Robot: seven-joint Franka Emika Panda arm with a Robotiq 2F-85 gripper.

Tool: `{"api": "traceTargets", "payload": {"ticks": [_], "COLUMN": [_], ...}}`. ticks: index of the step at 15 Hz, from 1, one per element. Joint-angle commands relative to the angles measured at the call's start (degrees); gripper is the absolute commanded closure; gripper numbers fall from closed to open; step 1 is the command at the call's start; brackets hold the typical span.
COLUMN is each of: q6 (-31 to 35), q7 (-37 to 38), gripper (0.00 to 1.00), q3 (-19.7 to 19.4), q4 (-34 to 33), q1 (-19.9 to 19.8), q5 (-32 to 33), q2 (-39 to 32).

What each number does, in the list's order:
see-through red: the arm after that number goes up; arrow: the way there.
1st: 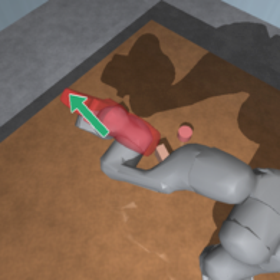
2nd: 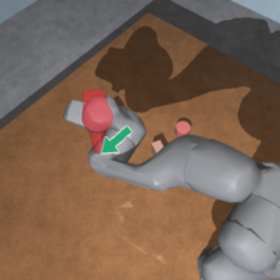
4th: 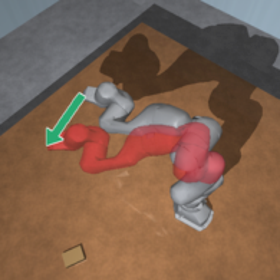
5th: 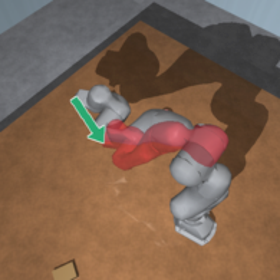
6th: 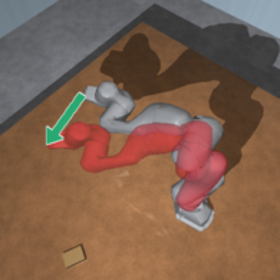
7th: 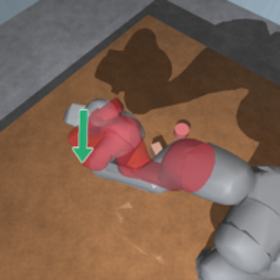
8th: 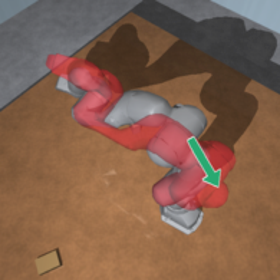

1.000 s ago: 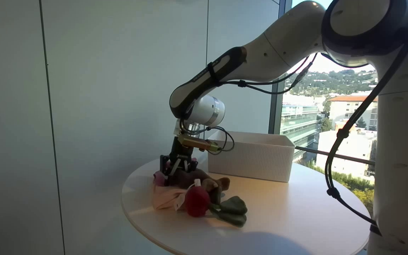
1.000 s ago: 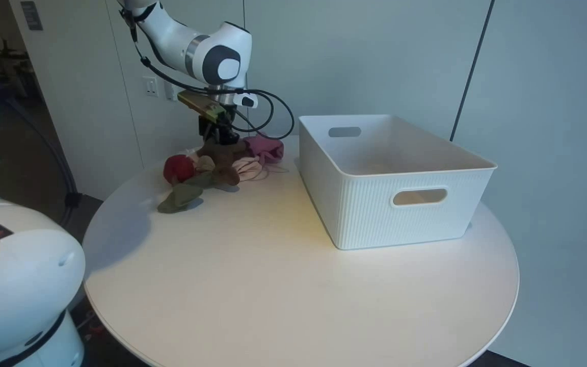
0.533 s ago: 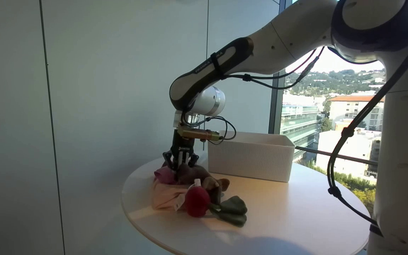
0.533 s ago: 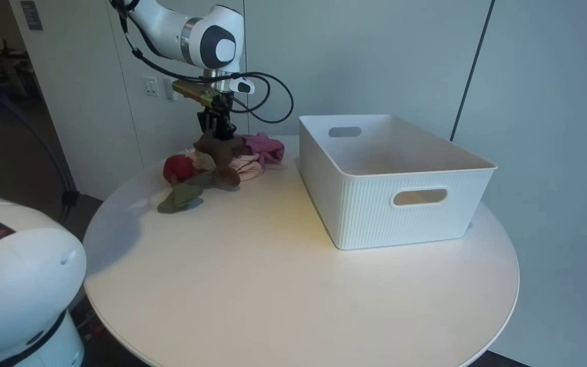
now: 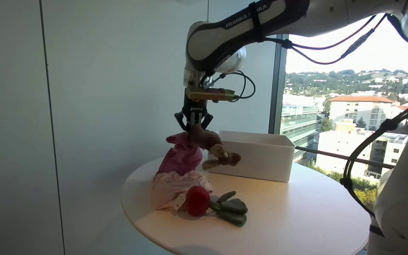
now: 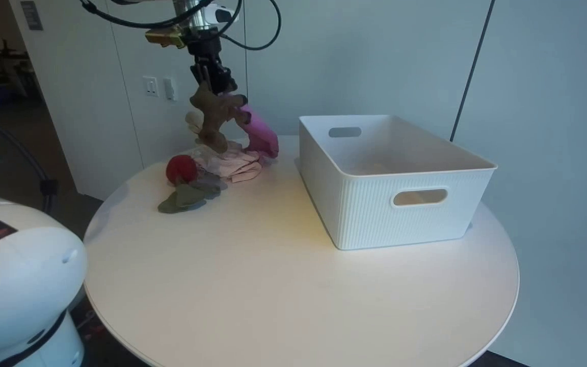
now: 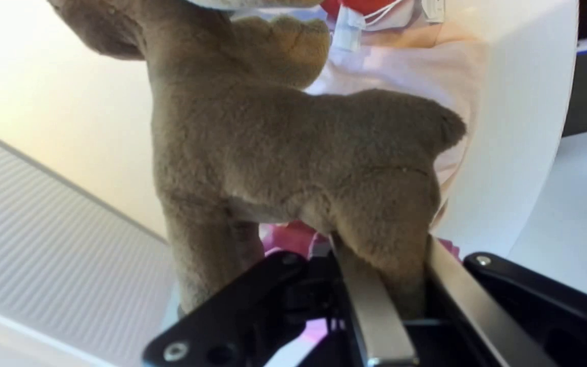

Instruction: Remove the things from the table and put them in the basket

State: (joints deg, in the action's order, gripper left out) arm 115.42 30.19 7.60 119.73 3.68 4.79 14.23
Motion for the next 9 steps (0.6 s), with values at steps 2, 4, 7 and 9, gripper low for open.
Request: {"api": "traceTargets", "payload": {"ticks": [2,4,7,9], "q6": [-7.8,-12.9,-17.0,-17.3], "q7": [10.7,13.8,16.4,17.7], "gripper": [0.89,0.89,0.89,0.89], "q3": [4.1,5.3,5.6,5.0], "q4": [2.7,2.5,2.1,2.3], "q1": [-2.4,-3.6,-6.9,-9.8], "q5": [8.2,10.4,15.1,19.1], "q2": [15.2,20.4,22.8,22.1]}}
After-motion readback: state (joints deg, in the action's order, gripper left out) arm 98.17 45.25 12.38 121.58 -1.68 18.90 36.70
